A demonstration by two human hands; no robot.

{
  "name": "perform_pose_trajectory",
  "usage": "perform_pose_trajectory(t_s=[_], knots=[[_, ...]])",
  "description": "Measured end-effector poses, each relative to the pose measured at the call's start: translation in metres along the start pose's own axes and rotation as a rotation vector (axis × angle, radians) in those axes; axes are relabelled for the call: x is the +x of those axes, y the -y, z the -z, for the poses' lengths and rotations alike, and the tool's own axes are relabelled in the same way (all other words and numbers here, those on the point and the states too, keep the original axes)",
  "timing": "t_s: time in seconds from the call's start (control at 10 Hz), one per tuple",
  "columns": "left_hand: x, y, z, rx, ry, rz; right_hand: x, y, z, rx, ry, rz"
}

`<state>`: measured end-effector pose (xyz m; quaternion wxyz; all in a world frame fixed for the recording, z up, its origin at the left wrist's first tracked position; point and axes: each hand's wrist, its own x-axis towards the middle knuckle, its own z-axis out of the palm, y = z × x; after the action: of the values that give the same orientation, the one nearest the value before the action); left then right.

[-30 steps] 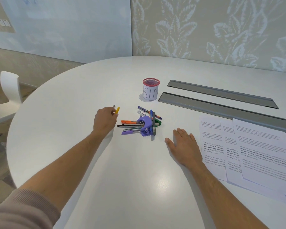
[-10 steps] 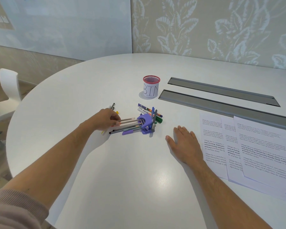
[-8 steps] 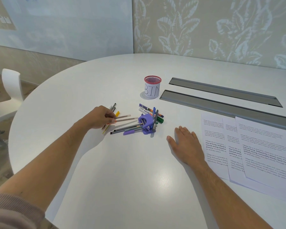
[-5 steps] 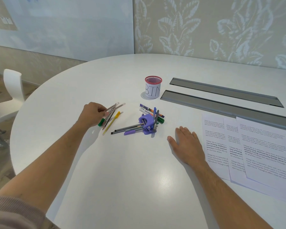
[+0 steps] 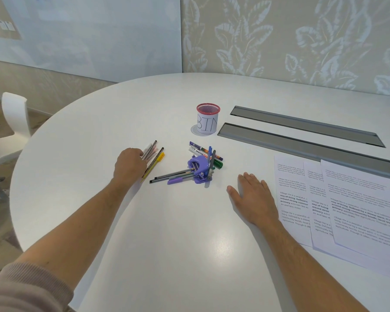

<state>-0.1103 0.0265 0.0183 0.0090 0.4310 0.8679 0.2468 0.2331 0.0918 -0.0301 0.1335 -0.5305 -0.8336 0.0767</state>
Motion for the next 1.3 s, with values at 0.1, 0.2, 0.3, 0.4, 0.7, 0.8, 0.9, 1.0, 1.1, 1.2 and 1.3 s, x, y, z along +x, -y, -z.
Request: perform_pose_trajectory(t_s=[0.1, 0.2, 0.3, 0.4, 0.7, 0.8, 0.9, 1.0, 1.1, 1.2, 1.3], knots=[[0.000, -0.001, 0.000, 0.010, -0.022, -0.016, 0.000, 0.000, 0.000, -0.006, 0.000, 0.000], [-0.004, -0.011, -0.002, -0.042, -0.034, -0.147, 0.000, 0.000, 0.001, -0.004, -0.001, 0.000], [-0.009, -0.020, -0.007, -0.131, 0.100, -0.275, 0.000, 0.001, 0.002, -0.002, 0.000, 0.001], [-0.019, -0.031, -0.013, -0.109, 0.361, -0.396, -0.001, 0.002, 0.003, 0.001, 0.000, 0.002], [-0.027, -0.039, -0.018, 0.113, 0.356, -0.599, 0.000, 0.001, 0.002, -0.006, -0.001, 0.002], [-0.028, -0.039, -0.016, 0.135, 0.373, -0.582, 0.000, 0.000, 0.001, -0.006, -0.003, 0.000], [-0.026, -0.038, -0.013, 0.156, 0.396, -0.546, 0.000, 0.000, 0.000, -0.008, -0.007, 0.000], [-0.025, -0.037, -0.007, 0.195, 0.433, -0.498, 0.001, -0.001, 0.000, -0.015, -0.007, 0.005], [-0.025, -0.036, -0.003, 0.237, 0.473, -0.486, 0.001, -0.001, 0.000, -0.013, -0.003, 0.004], [-0.027, -0.037, 0.005, 0.342, 0.542, -0.460, 0.001, -0.001, 0.000, -0.014, -0.008, 0.007], [-0.029, -0.037, 0.009, 0.397, 0.551, -0.457, 0.001, -0.001, 0.000, -0.016, -0.009, 0.008]])
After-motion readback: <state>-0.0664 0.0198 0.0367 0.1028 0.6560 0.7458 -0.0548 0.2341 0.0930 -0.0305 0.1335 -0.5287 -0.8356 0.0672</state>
